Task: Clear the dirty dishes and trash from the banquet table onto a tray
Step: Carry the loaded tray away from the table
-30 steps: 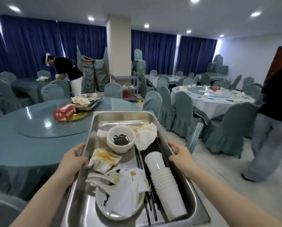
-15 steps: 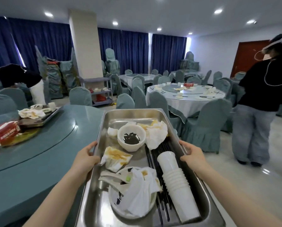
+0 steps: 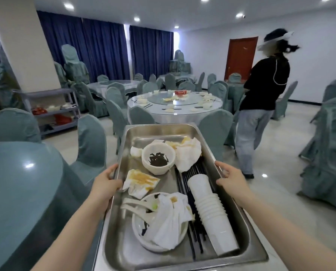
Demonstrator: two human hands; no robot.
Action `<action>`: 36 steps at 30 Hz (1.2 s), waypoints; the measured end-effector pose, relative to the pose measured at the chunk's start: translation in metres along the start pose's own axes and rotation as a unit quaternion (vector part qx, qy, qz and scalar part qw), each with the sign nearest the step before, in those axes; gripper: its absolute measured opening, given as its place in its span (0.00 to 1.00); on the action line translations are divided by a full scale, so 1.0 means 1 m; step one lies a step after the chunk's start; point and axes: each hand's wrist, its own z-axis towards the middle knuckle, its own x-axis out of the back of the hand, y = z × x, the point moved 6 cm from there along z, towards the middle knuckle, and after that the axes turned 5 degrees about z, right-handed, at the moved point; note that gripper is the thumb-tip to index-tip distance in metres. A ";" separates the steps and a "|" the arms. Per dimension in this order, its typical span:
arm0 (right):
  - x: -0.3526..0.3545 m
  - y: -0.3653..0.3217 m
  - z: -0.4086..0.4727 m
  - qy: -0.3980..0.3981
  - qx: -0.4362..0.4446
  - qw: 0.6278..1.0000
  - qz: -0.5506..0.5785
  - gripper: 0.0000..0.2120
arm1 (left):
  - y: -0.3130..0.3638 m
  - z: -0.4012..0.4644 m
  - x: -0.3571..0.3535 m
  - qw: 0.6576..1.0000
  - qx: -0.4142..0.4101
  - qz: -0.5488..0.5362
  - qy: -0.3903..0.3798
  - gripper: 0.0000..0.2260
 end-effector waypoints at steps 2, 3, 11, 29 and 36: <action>0.019 0.011 0.038 0.001 0.000 1.000 0.001 0.34 | 0.013 0.035 -0.038 1.000 0.005 0.008 -0.010 0.33; 0.029 0.015 0.061 0.003 0.001 1.000 0.002 0.34 | 0.020 0.052 -0.059 1.000 0.005 0.012 -0.014 0.33; 0.089 0.056 0.249 -0.042 0.005 0.999 0.004 0.35 | 0.045 0.154 -0.198 0.999 0.014 0.030 0.006 0.34; -0.015 0.103 0.601 -0.136 0.018 0.990 -0.028 0.36 | 0.047 0.448 -0.287 0.989 0.076 -0.001 0.124 0.33; -0.105 0.084 0.739 -0.185 0.013 0.982 -0.027 0.35 | 0.059 0.574 -0.272 0.980 0.097 -0.035 0.173 0.33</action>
